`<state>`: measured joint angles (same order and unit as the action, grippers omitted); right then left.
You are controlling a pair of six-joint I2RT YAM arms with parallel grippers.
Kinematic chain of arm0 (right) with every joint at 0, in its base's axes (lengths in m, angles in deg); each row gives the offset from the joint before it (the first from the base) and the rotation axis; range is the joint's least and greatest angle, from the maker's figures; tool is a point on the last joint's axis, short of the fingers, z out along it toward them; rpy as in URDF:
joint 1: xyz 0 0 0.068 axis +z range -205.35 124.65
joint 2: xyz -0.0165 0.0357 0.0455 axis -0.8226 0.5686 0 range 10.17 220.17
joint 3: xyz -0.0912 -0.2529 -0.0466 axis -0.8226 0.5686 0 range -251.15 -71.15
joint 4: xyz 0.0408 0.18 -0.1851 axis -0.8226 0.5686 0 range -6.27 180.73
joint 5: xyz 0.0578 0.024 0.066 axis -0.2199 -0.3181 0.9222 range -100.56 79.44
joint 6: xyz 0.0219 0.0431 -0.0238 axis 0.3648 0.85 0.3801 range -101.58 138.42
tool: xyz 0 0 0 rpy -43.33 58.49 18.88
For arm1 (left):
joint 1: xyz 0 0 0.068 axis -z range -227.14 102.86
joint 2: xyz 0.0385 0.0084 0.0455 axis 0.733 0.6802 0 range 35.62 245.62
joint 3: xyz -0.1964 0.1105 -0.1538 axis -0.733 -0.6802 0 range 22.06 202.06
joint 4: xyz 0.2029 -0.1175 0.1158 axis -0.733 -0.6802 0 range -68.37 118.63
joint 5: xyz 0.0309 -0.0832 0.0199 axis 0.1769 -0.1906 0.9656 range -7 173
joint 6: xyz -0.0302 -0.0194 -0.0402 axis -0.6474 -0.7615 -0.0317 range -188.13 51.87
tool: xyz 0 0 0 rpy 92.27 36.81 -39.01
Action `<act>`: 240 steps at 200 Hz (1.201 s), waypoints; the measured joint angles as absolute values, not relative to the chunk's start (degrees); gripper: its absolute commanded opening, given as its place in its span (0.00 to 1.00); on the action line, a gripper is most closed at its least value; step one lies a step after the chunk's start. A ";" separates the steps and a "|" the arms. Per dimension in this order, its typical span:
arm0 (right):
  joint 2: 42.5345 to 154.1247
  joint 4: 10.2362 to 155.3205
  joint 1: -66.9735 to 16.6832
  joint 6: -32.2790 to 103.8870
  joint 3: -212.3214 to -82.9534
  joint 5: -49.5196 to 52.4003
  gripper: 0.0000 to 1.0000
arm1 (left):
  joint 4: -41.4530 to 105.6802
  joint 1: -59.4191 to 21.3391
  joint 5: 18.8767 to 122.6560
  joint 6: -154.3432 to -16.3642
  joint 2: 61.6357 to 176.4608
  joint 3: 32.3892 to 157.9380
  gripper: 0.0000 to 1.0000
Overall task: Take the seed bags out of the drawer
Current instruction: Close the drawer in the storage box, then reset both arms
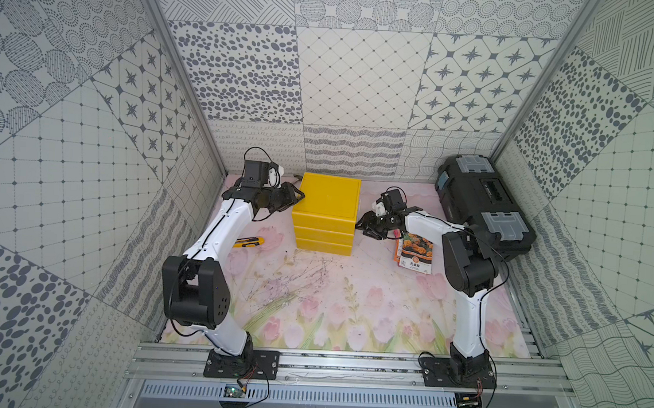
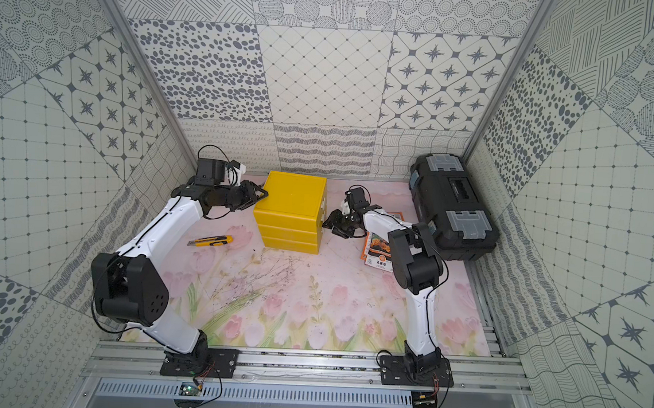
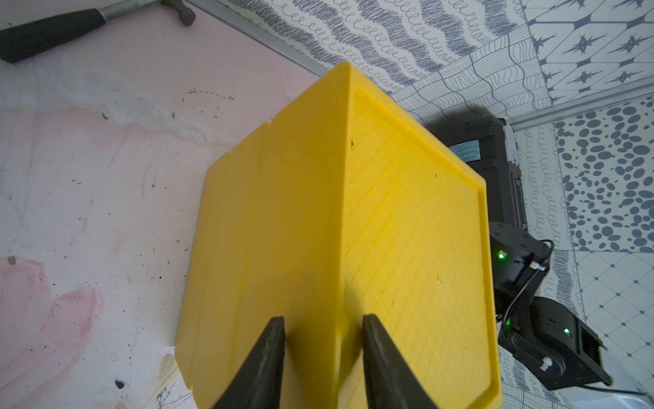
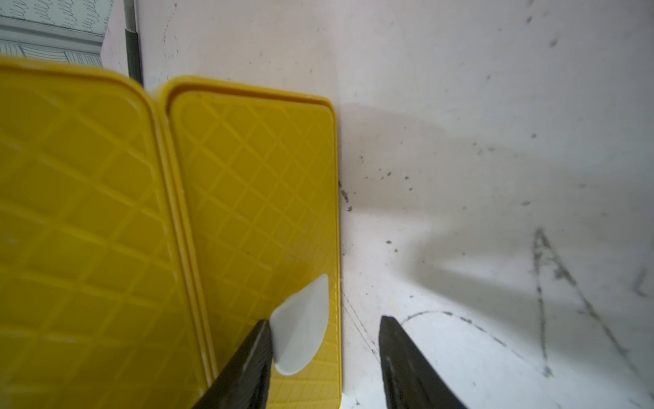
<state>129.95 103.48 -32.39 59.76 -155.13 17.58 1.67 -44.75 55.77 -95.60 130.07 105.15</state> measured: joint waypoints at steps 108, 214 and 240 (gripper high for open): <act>88.05 109.92 -38.68 36.66 -142.80 -6.46 0.83 | -0.32 -47.48 63.12 -92.58 113.44 102.85 0.99; 73.41 68.22 -43.07 20.64 -102.22 -27.73 0.99 | 20.34 -47.72 85.94 -83.99 92.50 62.68 1.00; 80.45 60.77 -43.47 20.79 -96.51 -31.38 0.99 | 28.12 -47.72 89.15 -84.27 97.81 55.60 1.00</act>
<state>80.45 60.77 -43.47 20.79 -96.51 -31.38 28.12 -47.72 89.15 -84.27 97.81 55.60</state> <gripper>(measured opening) 0.989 0.995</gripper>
